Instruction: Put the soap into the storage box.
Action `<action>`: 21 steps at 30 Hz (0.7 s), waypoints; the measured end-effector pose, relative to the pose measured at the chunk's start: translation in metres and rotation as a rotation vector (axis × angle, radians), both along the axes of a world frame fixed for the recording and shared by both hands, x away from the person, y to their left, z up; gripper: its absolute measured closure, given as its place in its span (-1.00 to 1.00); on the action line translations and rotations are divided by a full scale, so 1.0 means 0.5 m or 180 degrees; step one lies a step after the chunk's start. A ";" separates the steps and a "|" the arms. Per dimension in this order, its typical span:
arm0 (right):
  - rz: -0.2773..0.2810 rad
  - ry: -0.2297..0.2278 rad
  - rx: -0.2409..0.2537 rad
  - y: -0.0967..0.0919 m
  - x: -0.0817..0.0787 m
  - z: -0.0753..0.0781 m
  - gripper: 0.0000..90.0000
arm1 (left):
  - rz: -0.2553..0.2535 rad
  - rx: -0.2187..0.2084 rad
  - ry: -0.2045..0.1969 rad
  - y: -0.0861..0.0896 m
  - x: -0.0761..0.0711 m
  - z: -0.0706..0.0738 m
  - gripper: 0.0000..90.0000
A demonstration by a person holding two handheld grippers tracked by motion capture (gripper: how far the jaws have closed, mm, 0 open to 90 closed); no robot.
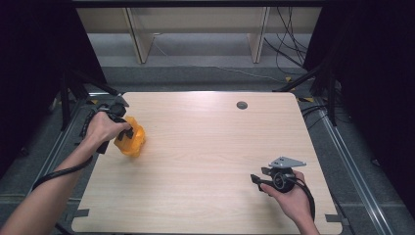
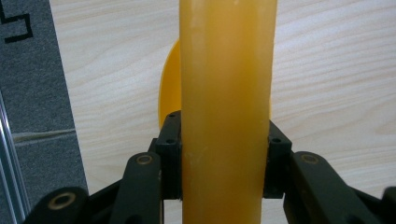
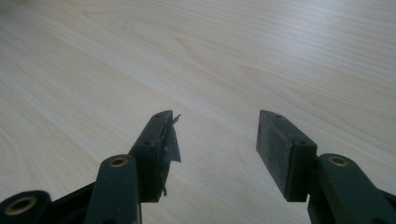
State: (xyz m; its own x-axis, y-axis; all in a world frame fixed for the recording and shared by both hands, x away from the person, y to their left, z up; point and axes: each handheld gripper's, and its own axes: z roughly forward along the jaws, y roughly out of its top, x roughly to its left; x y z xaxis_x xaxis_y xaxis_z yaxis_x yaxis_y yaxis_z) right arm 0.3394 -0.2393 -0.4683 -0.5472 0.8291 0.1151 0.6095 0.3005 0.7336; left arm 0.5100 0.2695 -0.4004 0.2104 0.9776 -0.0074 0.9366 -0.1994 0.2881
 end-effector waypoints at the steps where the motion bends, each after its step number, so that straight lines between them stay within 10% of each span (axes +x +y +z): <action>1: 0.0016 -0.0006 0.0027 0.001 0.001 -0.002 0.05 | -0.0007 0.0013 0.0010 -0.001 0.000 -0.001 0.34; 21: 0.0032 0.0025 0.0009 0.000 0.001 -0.001 0.04 | 0.0013 -0.0002 0.0026 -0.006 0.006 -0.025 0.34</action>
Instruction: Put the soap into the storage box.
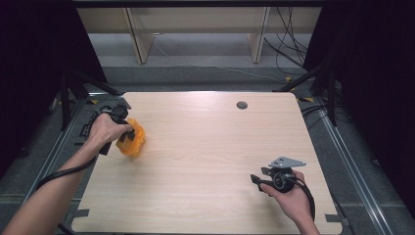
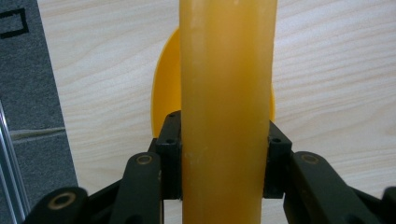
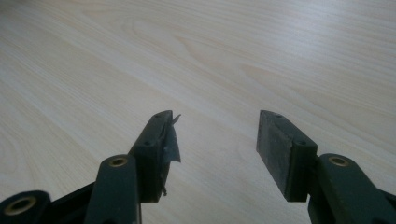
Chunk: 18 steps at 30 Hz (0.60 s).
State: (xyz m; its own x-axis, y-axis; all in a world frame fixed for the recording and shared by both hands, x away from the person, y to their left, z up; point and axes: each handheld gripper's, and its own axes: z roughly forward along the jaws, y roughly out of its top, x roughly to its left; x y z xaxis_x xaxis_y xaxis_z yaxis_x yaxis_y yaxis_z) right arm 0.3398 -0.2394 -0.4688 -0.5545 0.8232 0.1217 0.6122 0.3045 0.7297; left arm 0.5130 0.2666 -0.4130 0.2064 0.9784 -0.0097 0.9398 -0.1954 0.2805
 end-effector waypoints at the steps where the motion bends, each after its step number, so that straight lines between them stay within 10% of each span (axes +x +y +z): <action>1: 0.0001 -0.0001 0.0001 0.000 0.000 0.000 0.04 | 0.0003 0.0005 0.0001 0.000 0.001 -0.002 0.34; 18: 0.0006 -0.0059 0.0014 0.000 0.002 -0.003 0.04 | 0.0074 -0.0031 0.0052 -0.001 0.010 -0.018 0.34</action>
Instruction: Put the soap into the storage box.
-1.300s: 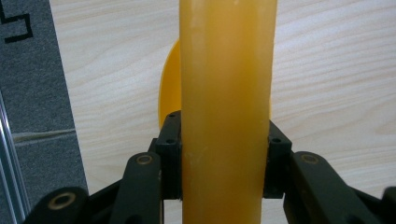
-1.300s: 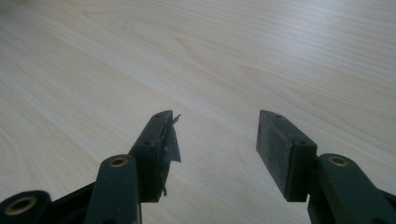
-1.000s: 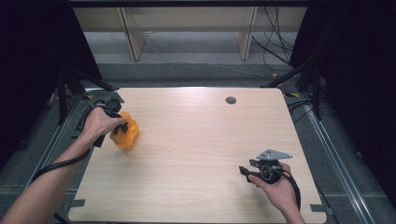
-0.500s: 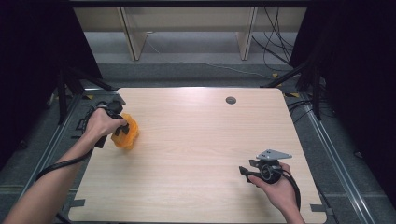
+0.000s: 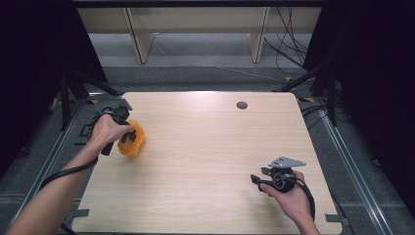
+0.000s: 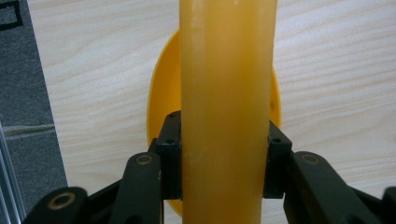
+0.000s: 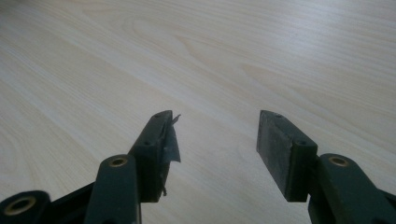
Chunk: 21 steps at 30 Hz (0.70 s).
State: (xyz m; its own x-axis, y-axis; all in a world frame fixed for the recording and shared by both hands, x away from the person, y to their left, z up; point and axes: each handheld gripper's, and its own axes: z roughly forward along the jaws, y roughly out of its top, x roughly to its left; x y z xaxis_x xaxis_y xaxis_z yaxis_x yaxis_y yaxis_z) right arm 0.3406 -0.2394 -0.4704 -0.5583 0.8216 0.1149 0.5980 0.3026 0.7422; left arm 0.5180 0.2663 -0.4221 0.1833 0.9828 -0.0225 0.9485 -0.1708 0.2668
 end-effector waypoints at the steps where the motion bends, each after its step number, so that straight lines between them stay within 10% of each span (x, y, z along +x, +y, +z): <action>1: 0.0026 -0.0043 -0.0018 -0.001 0.002 -0.002 0.04 | -0.0023 0.0005 0.0006 0.001 0.001 0.000 0.34; 21: -0.0026 0.0055 -0.0002 0.003 -0.002 0.001 0.04 | -0.0018 -0.0063 0.0047 0.007 0.004 -0.008 0.30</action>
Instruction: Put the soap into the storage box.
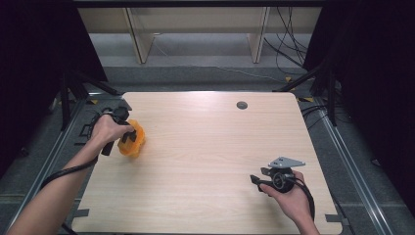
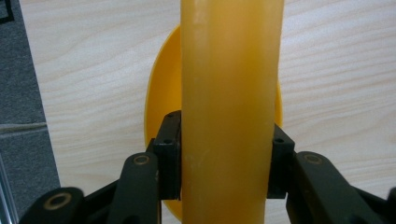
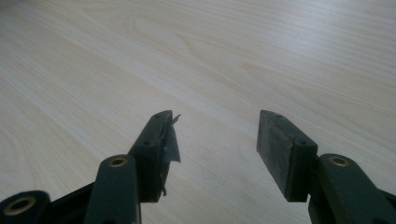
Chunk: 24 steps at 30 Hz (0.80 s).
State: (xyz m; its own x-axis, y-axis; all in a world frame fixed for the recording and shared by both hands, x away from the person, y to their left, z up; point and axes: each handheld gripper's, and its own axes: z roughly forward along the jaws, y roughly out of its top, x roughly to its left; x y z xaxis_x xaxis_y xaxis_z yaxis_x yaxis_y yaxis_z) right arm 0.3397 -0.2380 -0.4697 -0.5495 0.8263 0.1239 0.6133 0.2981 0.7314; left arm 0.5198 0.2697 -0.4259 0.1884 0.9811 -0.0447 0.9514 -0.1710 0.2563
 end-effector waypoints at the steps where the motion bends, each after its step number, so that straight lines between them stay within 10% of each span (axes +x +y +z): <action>1: 0.0012 0.0007 0.0001 -0.001 0.000 0.001 0.04 | 0.0099 -0.0048 0.0003 -0.003 -0.001 -0.002 0.30; 24: 0.0049 -0.0014 -0.0063 -0.001 0.003 -0.003 0.04 | 0.0030 -0.0032 -0.0159 0.006 -0.009 0.016 -0.02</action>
State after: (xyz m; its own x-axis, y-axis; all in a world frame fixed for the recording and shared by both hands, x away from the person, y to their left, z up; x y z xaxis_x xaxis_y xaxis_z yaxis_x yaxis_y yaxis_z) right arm 0.3410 -0.2385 -0.4712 -0.5627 0.8200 0.1052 0.6054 0.3220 0.7279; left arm 0.5155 0.2725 -0.4178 0.1815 0.9824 -0.0454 0.9389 -0.1593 0.3050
